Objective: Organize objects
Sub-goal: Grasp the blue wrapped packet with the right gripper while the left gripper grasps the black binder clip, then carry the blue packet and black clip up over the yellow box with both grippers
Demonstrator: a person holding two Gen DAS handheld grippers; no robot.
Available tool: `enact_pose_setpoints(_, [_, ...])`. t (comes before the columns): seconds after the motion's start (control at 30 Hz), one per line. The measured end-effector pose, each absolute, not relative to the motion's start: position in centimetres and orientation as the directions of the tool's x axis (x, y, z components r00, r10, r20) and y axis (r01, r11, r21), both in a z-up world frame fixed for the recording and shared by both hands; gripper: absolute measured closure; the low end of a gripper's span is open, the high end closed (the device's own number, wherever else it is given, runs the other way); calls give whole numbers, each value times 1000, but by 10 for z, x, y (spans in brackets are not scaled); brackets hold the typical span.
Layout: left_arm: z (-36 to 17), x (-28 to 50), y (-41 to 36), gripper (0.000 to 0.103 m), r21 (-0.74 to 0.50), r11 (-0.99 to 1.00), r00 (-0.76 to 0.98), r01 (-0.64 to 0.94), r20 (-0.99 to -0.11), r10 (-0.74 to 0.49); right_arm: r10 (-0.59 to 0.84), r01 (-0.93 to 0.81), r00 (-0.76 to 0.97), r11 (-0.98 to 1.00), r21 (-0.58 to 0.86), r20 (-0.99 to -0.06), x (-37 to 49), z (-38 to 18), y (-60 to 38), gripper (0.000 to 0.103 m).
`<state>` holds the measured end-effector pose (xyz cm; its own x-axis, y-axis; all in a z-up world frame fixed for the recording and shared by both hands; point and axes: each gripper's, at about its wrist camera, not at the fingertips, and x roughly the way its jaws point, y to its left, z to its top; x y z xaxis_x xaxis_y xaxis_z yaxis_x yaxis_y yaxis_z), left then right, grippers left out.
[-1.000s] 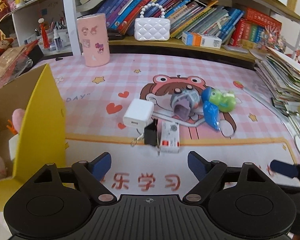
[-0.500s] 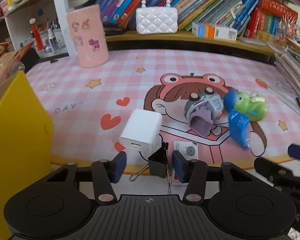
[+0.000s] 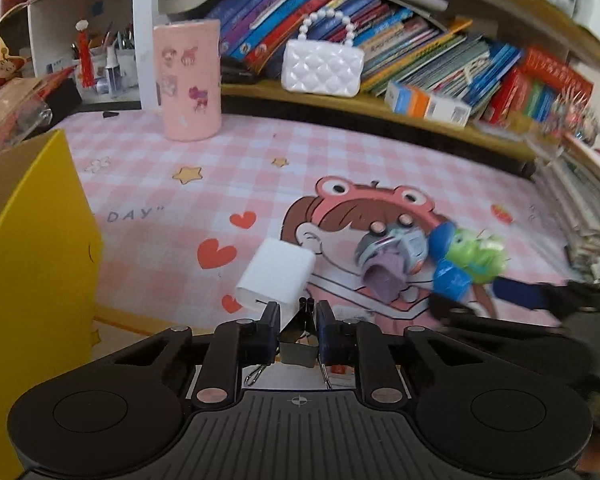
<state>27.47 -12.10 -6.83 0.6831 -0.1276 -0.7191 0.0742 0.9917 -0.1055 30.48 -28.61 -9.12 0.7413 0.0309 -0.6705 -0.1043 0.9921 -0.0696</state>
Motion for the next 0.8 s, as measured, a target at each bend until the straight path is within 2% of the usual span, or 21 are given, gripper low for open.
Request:
enact_pose_setpoints(0.1, [-61, 269, -120, 86, -114, 991, 682, 74, -719, -134, 31, -114, 722, 991, -75, -692, 315, -98, -284, 61])
enact_pose_setpoints(0.13, [-60, 266, -119, 86, -117, 991, 682, 71, -719, -134, 37, -117, 717, 991, -67, -696, 316, -100, -284, 70])
enact_pose_setpoints(0.17, [-59, 264, -118, 86, -122, 990, 681, 67, -720, -134, 43, -119, 714, 991, -60, -699, 316, -101, -284, 76])
enact_pose_setpoints(0.43, [-47, 241, -109, 86, -140, 988, 686, 60, -713, -142, 97, -116, 723, 993, 19, -684, 292, -80, -287, 77])
enact_pose_setpoints(0.63, [-38, 216, -101, 86, -164, 984, 687, 74, -707, -169, 166, -128, 683, 986, 107, -711, 251, -59, -282, 77])
enact_pose_setpoints(0.8, [-31, 194, -91, 86, -190, 978, 691, 82, -696, -193, 211, -185, 645, 976, 118, -734, 213, -50, -265, 77])
